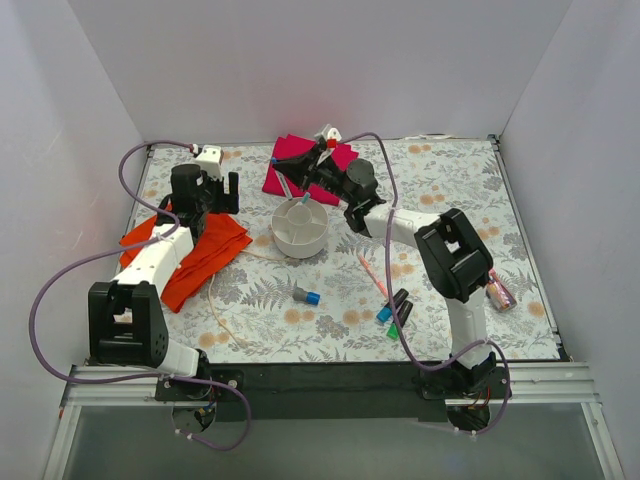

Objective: Sort the stationery into containers
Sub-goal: Place the pen in the storage box.

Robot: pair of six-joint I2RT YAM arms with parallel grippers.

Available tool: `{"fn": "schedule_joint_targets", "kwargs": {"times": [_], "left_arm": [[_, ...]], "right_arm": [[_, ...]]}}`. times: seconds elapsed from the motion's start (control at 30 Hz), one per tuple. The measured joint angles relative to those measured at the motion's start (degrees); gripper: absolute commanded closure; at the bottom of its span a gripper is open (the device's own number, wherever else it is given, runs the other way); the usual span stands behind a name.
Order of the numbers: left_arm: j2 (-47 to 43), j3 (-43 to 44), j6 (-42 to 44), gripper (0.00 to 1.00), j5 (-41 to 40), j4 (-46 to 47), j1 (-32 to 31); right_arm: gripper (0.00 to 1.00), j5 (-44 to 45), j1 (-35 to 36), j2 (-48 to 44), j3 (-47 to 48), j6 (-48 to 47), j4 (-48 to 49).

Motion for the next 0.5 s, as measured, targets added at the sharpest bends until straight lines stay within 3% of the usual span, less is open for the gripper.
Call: {"fn": "schedule_joint_targets", "kwargs": {"times": [0.5], "left_arm": [[-0.13, -2.71, -0.07, 0.23, -0.26, -0.9, 0.0]], "right_arm": [[0.97, 0.28, 0.48, 9.33, 4.11, 1.11, 1.36]]}}
